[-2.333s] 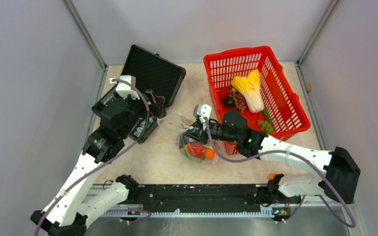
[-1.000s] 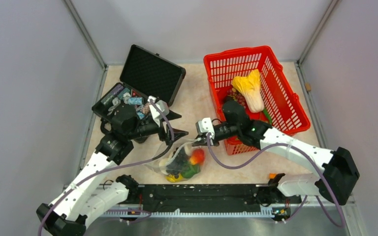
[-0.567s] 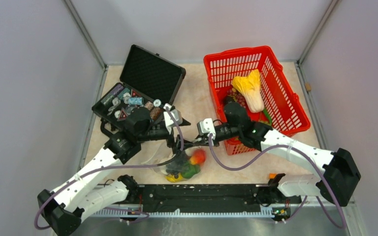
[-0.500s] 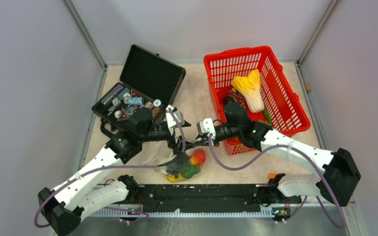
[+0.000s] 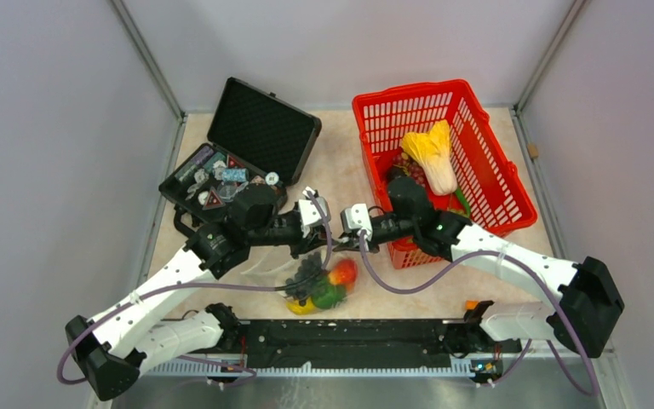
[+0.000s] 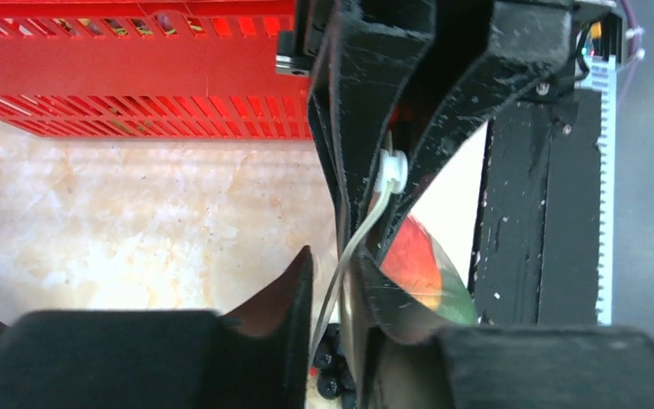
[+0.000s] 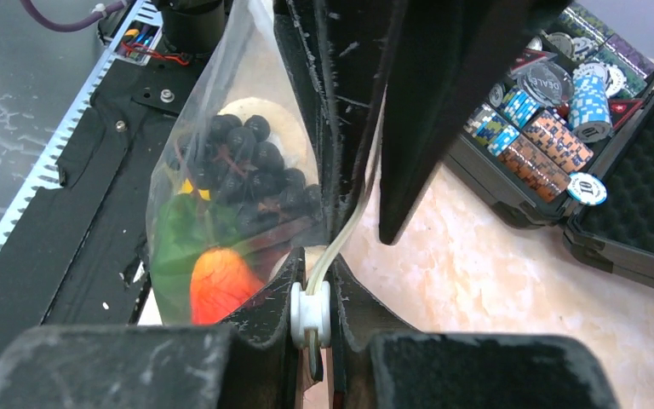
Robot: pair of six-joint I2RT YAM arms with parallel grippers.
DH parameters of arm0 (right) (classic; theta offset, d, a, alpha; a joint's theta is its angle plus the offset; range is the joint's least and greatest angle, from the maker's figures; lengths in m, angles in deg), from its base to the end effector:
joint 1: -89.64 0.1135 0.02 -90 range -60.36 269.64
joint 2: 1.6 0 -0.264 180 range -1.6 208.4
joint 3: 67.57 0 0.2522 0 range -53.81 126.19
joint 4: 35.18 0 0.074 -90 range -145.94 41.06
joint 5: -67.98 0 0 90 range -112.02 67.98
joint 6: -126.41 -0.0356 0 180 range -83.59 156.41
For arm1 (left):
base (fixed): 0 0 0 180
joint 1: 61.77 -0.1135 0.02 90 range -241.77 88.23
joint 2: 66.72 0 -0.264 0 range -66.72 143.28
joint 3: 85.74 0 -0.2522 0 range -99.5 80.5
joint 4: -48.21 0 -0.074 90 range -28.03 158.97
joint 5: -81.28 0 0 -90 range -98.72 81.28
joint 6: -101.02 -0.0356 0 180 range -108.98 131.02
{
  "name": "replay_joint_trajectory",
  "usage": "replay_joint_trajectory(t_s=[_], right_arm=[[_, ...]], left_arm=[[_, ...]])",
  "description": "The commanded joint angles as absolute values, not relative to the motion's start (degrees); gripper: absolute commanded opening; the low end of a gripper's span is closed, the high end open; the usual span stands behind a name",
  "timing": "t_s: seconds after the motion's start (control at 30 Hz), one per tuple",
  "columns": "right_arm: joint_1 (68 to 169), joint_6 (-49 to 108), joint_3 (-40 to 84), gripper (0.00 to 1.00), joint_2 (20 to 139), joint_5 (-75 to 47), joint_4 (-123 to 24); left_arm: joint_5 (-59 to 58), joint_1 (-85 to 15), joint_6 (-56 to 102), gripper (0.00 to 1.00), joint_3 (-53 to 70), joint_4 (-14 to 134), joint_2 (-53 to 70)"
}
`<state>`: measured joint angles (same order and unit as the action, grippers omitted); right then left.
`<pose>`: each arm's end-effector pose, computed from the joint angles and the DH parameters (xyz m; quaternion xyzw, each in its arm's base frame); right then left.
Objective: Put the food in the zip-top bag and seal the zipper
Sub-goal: Zip the zipper food storage bag at the center of the board.
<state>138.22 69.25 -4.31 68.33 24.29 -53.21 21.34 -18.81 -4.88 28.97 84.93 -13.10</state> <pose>0.1590 0.2191 0.2910 -0.6657 0.4485 0.3959 0.4460 0.1381 -0.1530 0.3327 0.5216 0.6412 -0.3340 0.4530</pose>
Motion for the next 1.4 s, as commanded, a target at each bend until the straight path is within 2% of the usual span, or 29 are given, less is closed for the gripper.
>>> replay_joint_trajectory(t_s=[0.0,0.07,0.13,0.23,0.6,0.8,0.97,1.07,1.1,1.2,1.23,1.37], right_arm=[[138.0,67.9,-2.3,0.0,67.5,26.3,-49.9],[138.0,67.0,-2.7,0.08,67.4,25.7,-49.4],[138.0,66.2,-3.4,0.17,67.4,24.4,-49.4],[138.0,65.2,-4.5,0.23,67.0,23.7,-47.3],[137.3,61.3,-9.0,0.28,65.5,22.2,-42.0],[136.6,58.3,-9.6,0.19,66.1,23.8,-37.1],[136.5,57.9,-9.0,0.16,67.2,24.8,-35.8],[136.6,58.0,-8.8,0.06,68.0,25.6,-35.3],[136.5,58.0,-8.7,0.0,68.1,25.6,-35.4],[136.5,57.7,-8.8,0.0,68.2,25.4,-35.4],[136.5,57.6,-8.9,0.0,68.1,25.0,-35.5],[136.4,58.7,-9.6,0.0,66.8,21.5,-37.3]], left_arm=[[19.1,-18.9,-6.8,0.11,26.5,86.2,-13.3],[19.2,-18.9,-6.5,0.0,26.4,86.2,-13.4],[19.5,-18.9,-6.6,0.0,26.7,86.1,-13.6],[19.3,-18.9,-6.7,0.0,27.2,85.7,-14.2],[18.8,-18.9,-6.5,0.0,29.7,82.4,-17.7],[19.2,-18.9,-6.5,0.0,29.7,82.4,-17.5],[19.6,-18.9,-6.5,0.0,29.6,82.3,-17.4],[19.4,-18.9,-6.3,0.0,29.7,82.0,-17.3],[19.4,-18.9,-6.3,0.0,29.7,81.9,-17.3],[19.0,-18.9,-6.1,0.0,29.6,82.0,-17.4],[18.5,-18.9,-6.0,0.03,29.5,82.0,-17.4],[16.8,-18.9,-4.4,0.39,29.9,80.1,-18.4]])
